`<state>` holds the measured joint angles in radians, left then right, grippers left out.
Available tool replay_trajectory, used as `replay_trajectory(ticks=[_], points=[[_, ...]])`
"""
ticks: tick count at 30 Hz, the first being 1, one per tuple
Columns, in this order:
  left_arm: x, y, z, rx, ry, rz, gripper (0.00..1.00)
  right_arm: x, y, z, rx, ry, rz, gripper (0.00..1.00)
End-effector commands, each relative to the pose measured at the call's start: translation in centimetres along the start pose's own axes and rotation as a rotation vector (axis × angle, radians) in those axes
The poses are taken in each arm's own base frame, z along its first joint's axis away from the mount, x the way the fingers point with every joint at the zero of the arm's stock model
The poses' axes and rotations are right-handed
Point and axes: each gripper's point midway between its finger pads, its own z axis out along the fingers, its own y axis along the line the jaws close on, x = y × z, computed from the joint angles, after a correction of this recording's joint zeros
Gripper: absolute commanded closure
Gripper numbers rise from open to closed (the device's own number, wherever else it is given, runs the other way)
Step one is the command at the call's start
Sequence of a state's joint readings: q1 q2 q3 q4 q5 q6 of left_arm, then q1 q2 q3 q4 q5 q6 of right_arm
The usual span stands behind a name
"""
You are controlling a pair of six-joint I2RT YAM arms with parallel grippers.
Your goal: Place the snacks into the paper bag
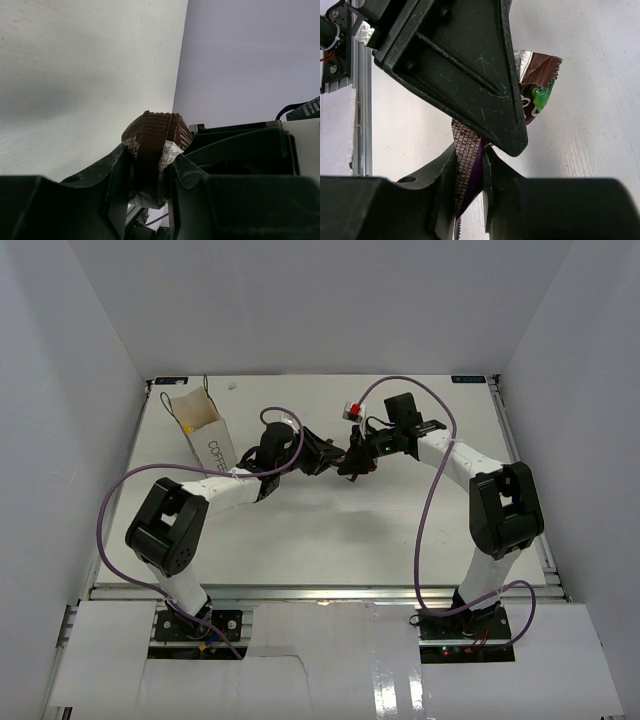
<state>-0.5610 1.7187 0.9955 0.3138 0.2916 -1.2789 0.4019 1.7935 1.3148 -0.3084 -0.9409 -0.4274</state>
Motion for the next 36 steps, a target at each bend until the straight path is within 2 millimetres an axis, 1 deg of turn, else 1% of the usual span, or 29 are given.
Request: replay_trajectory(ticks=[1,2,4,5,6,7,8,9,10,11,12,13,14,16,17,18,19,20,21,22,23,24,25,27,28,30,31,34,36], points=[[0.2,-3.1,-1.6,0.078,-0.003,0.038,0.73,-2.0,-1.1,-0.3,0.040,-0.030,-0.053,0.73],[0.0,-3.2,-1.6,0.080,-0.007,0.044,0.74,-2.1,-1.0,-0.4,0.036,-0.029,-0.054,0.61],[-0.5,-3.8,-2.0,0.087,-0.027,0.061,0.78,-2.2,-0.8,-0.5,0.030,-0.021,-0.061,0.43],[-1.0,-3.5,-2.2,0.071,-0.037,0.083,0.79,-2.4,-0.5,-0.8,0.025,-0.012,-0.057,0.28],[-1.7,-3.5,-2.5,0.057,-0.064,0.100,0.81,-2.6,-0.5,-0.9,0.026,-0.006,-0.081,0.22],[-2.7,-4.6,-3.3,0.065,-0.096,0.128,0.81,-2.6,-0.5,-1.2,0.033,-0.001,-0.089,0.16],[-3.6,-3.4,-3.7,-0.003,-0.129,0.167,0.81,-2.9,-0.3,-1.7,0.044,0.002,-0.102,0.05],[-4.5,-3.4,-4.4,-0.033,-0.156,0.191,0.81,-3.1,-0.4,-2.3,0.055,-0.001,-0.137,0.01],[-5.7,-4.0,-5.9,-0.064,-0.188,0.216,0.81,-3.8,-0.2,-3.0,0.073,-0.008,-0.171,0.08],[-7.0,-3.5,-6.9,-0.119,-0.240,0.279,0.81,-3.7,-0.4,-3.7,0.091,-0.005,-0.183,0.10],[-7.9,-3.6,-8.0,-0.146,-0.272,0.305,0.81,-3.9,-0.6,-4.3,0.109,0.001,-0.237,0.10],[-9.4,-3.7,-9.4,-0.173,-0.316,0.321,0.81,-4.1,-0.8,-4.8,0.131,0.010,-0.265,0.10],[-10.1,-4.6,-11.6,-0.192,-0.349,0.342,0.81,-4.4,-1.1,-5.7,0.182,0.026,-0.299,0.10],[-13.4,-4.5,-14.9,-0.266,-0.459,0.393,0.81,-4.4,-1.9,-6.9,0.235,0.045,-0.347,0.10],[-14.2,-5.6,-17.2,-0.285,-0.497,0.410,0.81,-4.7,-2.0,-7.6,0.268,0.049,-0.364,0.10],[-15.1,-5.9,-18.6,-0.311,-0.533,0.429,0.81,-4.5,-2.5,-8.2,0.290,0.053,-0.362,0.10],[-17.1,-5.6,-20.7,-0.371,-0.601,0.462,0.81,-4.3,-2.6,-8.4,0.298,0.056,-0.364,0.10],[-17.9,-6.6,-22.3,-0.392,-0.631,0.481,0.81,-4.1,-2.8,-8.7,0.307,0.057,-0.359,0.10],[-18.7,-6.7,-23.4,-0.423,-0.658,0.497,0.81,-4.0,-3.2,-9.2,0.319,0.054,-0.349,0.10],[-20.3,-6.4,-24.9,-0.473,-0.698,0.517,0.81,-3.5,-3.5,-9.2,0.320,0.057,-0.333,0.10],[-20.8,-5.8,-25.6,-0.514,-0.692,0.515,0.82,-3.4,-3.4,-9.2,0.316,0.054,-0.322,0.10],[-21.8,-6.4,-26.4,-0.521,-0.712,0.520,0.82,-3.3,-3.6,-9.4,0.321,0.053,-0.313,0.10],[-23.1,-5.9,-27.5,-0.553,-0.731,0.522,0.82,-3.2,-3.5,-9.4,0.317,0.050,-0.310,0.10],[-24.4,-6.9,-28.7,-0.543,-0.760,0.534,0.82,-2.7,-3.5,-9.4,0.317,0.056,-0.300,0.10],[-25.6,-6.6,-29.4,-0.568,-0.778,0.535,0.82,-2.7,-3.5,-9.6,0.321,0.055,-0.298,0.10],[-26.4,-7.2,-29.8,-0.558,-0.788,0.545,0.82,-2.3,-3.6,-9.7,0.325,0.060,-0.289,0.10],[-28.0,-7.1,-31.1,-0.577,-0.826,0.539,0.82,-2.1,-3.6,-9.8,0.327,0.063,-0.285,0.10],[-29.4,-8.1,-31.8,-0.581,-0.862,0.561,0.82,-1.4,-3.8,-10.1,0.336,0.067,-0.267,0.10],[-30.4,-7.6,-31.8,-0.619,-0.873,0.570,0.82,-1.0,-3.9,-10.3,0.340,0.070,-0.252,0.10]])
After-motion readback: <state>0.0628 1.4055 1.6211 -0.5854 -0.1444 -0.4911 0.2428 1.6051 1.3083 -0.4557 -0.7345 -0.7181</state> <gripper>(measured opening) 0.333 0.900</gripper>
